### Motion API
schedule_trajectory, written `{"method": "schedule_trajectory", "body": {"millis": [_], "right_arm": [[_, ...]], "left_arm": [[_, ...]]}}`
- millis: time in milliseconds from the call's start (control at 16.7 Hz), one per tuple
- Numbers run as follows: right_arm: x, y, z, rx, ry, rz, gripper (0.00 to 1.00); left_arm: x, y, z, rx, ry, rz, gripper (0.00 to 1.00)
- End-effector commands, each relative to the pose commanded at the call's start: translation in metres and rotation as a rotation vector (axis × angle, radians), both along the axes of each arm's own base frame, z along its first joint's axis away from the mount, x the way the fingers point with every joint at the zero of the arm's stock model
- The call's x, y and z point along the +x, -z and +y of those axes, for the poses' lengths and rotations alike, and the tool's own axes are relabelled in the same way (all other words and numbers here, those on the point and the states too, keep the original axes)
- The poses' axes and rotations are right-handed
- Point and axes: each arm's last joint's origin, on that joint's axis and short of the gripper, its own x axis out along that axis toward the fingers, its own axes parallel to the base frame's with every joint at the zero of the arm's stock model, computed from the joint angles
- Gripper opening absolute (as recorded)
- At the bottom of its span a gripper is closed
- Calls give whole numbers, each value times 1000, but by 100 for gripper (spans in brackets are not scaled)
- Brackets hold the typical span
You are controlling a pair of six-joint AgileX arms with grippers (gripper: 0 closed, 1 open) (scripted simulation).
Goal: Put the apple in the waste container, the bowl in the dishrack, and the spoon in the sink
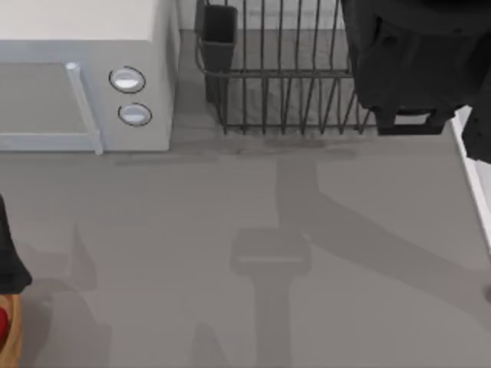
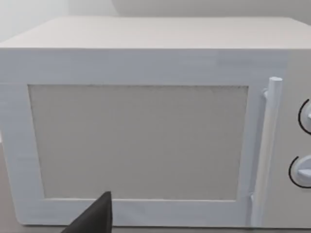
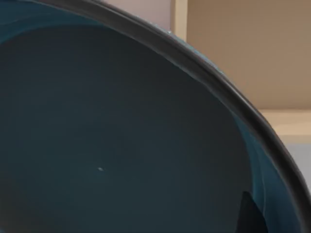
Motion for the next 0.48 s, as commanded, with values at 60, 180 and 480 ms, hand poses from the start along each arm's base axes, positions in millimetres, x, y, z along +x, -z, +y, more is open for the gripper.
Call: {"method": "schedule_trajectory", "body": {"millis": [60,180,480], "right_arm": [[0,0,0,0,0,0,0],[2,0,0,0,4,1,0],[38,26,17,-2,7,4,0]], "left_arm": [[0,0,0,0,0,0,100],[0,0,0,0,0,0,100],[0,0,0,0,0,0,100]]}}
